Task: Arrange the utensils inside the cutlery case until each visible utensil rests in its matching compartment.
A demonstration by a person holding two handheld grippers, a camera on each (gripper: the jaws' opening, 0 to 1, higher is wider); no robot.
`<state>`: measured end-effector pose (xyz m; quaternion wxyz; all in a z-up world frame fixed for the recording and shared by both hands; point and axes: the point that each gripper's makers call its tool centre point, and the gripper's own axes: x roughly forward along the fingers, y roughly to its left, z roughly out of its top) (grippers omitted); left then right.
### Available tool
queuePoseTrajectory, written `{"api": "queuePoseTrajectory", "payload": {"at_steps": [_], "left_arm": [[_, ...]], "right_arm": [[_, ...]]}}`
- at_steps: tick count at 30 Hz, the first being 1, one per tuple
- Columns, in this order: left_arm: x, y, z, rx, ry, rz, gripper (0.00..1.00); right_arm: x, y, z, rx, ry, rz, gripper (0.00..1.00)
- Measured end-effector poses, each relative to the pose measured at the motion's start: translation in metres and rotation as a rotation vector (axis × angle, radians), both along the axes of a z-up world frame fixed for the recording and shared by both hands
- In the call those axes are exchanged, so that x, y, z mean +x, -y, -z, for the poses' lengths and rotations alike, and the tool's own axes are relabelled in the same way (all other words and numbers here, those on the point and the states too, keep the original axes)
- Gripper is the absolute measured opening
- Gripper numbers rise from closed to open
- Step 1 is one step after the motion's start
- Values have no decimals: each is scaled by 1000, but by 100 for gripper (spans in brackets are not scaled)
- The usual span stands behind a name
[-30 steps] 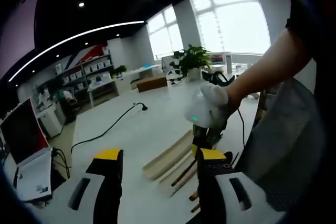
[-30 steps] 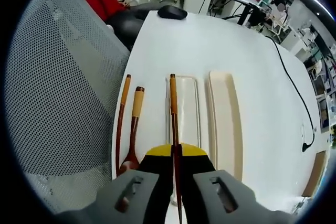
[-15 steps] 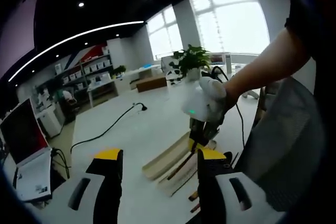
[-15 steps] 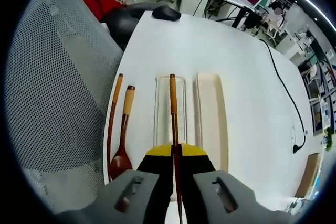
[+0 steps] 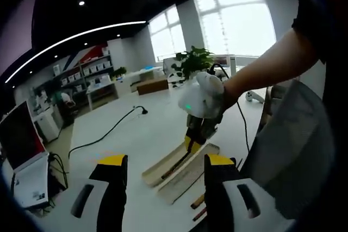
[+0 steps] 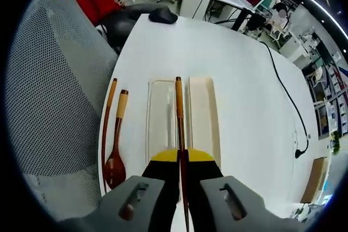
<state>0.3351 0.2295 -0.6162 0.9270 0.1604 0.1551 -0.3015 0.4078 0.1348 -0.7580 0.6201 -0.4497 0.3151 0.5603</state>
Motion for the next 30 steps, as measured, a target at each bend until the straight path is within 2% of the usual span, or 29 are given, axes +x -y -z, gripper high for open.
{"api": "queuePoseTrajectory", "payload": {"at_steps": [7, 9, 13, 19, 23, 30], "left_arm": [[0, 0, -2, -36, -5, -2, 58], [0, 6, -8, -118, -11, 8, 57], [2, 0, -6, -120, -23, -7, 57], [2, -5, -3, -139, -42, -26, 56], [1, -2, -1, -122, -50, -15, 52], [1, 0, 1, -138, -67, -10, 52]], "right_arm": [[9, -5, -3, 7, 13, 2, 0], [11, -5, -3, 4, 16, 2, 0], [16, -8, -3, 7, 10, 18, 0], [27, -9, 9, -21, 0, 28, 0], [30, -9, 14, -31, -7, 30, 0], [34, -9, 20, -41, -23, 31, 0]]}}
